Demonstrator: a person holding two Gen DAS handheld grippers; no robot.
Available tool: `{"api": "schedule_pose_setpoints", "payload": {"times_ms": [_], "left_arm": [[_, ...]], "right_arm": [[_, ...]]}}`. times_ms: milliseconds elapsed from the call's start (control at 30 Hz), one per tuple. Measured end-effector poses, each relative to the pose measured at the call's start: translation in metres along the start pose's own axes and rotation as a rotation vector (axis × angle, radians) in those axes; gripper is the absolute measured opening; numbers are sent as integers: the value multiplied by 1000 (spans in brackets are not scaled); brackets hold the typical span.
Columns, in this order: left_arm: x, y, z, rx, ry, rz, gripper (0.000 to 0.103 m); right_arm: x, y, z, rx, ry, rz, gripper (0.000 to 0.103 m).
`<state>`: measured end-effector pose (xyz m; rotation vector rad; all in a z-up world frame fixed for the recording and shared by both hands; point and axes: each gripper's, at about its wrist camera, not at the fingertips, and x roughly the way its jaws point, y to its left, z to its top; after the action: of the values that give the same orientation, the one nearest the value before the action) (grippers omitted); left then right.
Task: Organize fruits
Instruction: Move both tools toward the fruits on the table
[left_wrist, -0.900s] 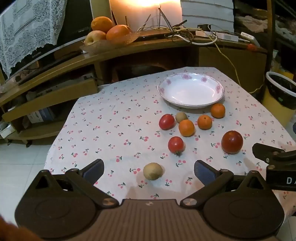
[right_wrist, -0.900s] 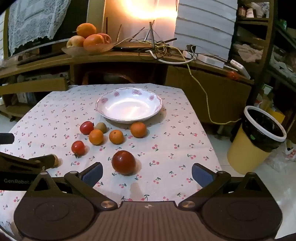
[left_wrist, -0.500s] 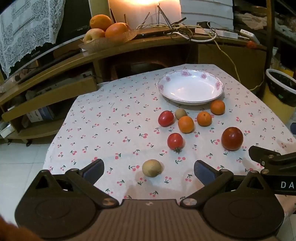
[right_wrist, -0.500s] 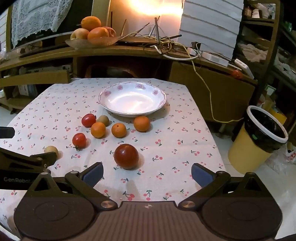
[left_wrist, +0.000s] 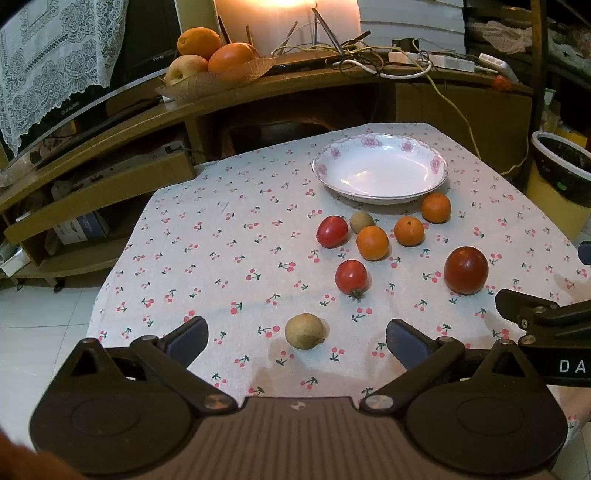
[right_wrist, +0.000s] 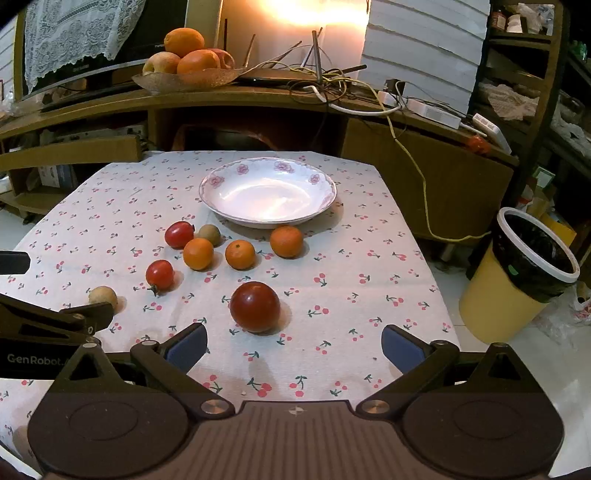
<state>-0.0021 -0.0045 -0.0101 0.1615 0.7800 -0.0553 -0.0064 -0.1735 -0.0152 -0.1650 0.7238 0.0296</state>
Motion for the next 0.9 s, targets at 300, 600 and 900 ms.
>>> {"api": "schedule_pose_setpoints", "payload": {"times_ms": [300, 600, 900], "left_arm": [[0, -2, 1, 8, 2, 3, 103], [0, -2, 0, 10, 1, 5, 103], [4, 0, -5, 18, 2, -3, 103]], "right_arm": [[1, 1, -1, 0, 3, 4, 98], [4, 3, -2, -1, 13, 8, 96], [6, 2, -2, -3, 23, 25, 94]]}}
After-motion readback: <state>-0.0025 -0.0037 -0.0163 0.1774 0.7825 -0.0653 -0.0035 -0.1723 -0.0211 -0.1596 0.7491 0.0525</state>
